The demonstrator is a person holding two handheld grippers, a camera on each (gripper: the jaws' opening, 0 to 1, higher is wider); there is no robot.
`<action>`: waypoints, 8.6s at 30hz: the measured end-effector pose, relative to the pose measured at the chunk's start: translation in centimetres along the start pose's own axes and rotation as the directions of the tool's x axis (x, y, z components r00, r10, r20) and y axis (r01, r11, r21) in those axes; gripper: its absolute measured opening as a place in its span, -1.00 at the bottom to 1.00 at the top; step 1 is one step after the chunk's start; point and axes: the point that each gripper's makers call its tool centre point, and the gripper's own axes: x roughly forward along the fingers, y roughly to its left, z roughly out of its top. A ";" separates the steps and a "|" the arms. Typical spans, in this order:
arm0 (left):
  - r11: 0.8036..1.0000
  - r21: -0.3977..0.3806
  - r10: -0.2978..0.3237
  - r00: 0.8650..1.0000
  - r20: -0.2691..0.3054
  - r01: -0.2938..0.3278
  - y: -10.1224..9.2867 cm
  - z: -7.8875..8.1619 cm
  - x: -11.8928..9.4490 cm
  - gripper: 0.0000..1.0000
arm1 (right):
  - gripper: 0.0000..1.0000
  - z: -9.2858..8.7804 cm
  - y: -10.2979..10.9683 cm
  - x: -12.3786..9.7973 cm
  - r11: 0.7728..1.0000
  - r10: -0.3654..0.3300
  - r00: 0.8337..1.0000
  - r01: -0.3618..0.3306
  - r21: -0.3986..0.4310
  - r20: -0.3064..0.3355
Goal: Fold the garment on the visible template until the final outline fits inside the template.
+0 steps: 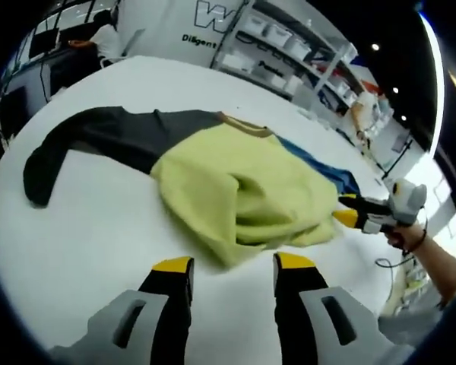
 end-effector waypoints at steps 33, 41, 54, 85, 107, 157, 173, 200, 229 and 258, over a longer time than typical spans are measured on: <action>1.000 0.017 -0.014 1.000 0.024 0.013 0.1 1.6 -2.1 -0.94 | -1.00 0.5 1.7 -4.1 0.996 0.059 0.998 -0.057 0.064 -0.020; 0.999 0.029 -0.037 0.999 0.020 0.036 0.3 2.0 -3.8 -0.95 | -1.00 2.4 3.9 -7.2 0.981 0.126 0.992 -0.126 0.145 0.009; 0.997 0.021 -0.068 0.998 0.013 0.068 0.6 3.5 -5.1 -0.95 | -1.00 9.2 5.3 -11.6 0.979 0.143 0.971 -0.167 0.118 0.191; 0.991 0.106 0.073 0.995 0.073 -0.081 5.7 10.0 2.9 -0.94 | -1.00 6.7 -3.8 -1.0 0.970 -0.031 0.997 0.012 0.242 0.074; 0.982 0.089 0.157 0.983 0.091 -0.165 7.5 10.4 4.1 -0.54 | -1.00 3.7 -5.0 1.7 0.957 0.010 0.999 0.002 0.290 -0.040; 0.984 0.074 0.165 0.986 -0.013 -0.164 2.4 2.5 1.6 -0.90 | -1.00 5.0 -4.8 0.3 0.974 -0.036 0.997 0.048 0.220 -0.061; 0.982 0.060 0.180 0.984 0.013 -0.181 4.6 3.8 -4.0 -0.93 | -1.00 7.3 -1.6 -4.4 0.982 -0.013 1.000 0.011 0.190 0.010; 0.987 0.115 0.120 0.988 -0.100 -0.108 3.6 -2.1 -11.6 -0.93 | -1.00 2.1 6.7 -13.5 0.995 0.049 0.995 -0.041 0.093 -0.091; 0.963 0.223 0.210 0.938 -0.276 -0.150 5.9 -10.0 -12.7 -0.92 | -1.00 -11.9 12.0 -16.1 0.990 0.038 0.884 0.029 0.137 -0.465; 0.970 0.200 0.181 0.958 -0.223 -0.137 5.9 -10.5 -12.2 -0.50 | -0.72 -12.1 12.1 -15.5 0.971 0.069 0.900 0.039 0.236 -0.431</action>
